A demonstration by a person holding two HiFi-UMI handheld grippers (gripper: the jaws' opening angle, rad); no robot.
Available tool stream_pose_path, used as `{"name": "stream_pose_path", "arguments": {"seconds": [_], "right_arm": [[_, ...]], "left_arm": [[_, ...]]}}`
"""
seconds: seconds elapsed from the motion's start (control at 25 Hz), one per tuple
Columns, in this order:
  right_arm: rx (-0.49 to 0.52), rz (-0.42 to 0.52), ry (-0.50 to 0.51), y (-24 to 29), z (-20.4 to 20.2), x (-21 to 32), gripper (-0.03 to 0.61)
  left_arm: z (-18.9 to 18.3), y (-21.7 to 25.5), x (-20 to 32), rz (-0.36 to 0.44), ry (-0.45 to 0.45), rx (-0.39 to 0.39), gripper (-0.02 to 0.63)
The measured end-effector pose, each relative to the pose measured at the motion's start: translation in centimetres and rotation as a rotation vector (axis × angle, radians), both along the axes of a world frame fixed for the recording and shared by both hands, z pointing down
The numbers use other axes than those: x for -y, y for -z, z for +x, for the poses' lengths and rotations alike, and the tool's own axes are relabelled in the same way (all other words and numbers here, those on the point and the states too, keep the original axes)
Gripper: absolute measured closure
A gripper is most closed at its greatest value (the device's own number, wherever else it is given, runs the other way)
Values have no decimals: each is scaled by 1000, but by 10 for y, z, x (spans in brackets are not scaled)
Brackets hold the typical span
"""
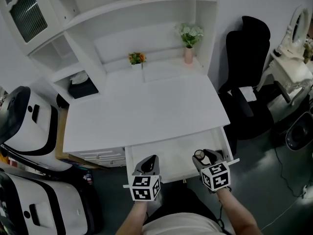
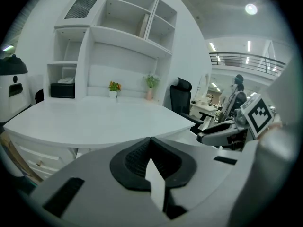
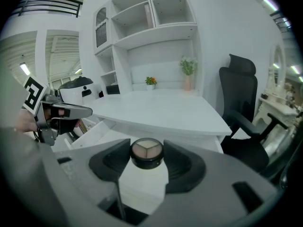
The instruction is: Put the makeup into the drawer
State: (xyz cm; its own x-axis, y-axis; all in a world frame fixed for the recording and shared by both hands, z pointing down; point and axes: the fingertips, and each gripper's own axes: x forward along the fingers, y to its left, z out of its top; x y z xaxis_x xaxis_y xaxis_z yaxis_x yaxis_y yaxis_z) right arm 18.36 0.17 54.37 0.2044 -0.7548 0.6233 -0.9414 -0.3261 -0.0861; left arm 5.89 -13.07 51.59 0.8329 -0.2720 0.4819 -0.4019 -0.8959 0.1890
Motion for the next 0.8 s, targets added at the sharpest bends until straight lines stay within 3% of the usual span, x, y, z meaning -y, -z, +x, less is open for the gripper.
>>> {"name": "stream_pose_path", "arguments": {"seconds": [0.36,0.8], "right_arm": [[11,-36,93,-13,-7,14,357],[28,-85,319,-37,-24,64,357]], "left_arm": [[-1,-5,4,-15,25,13,614],[-19,-14,33,-31,173,33,614]]}}
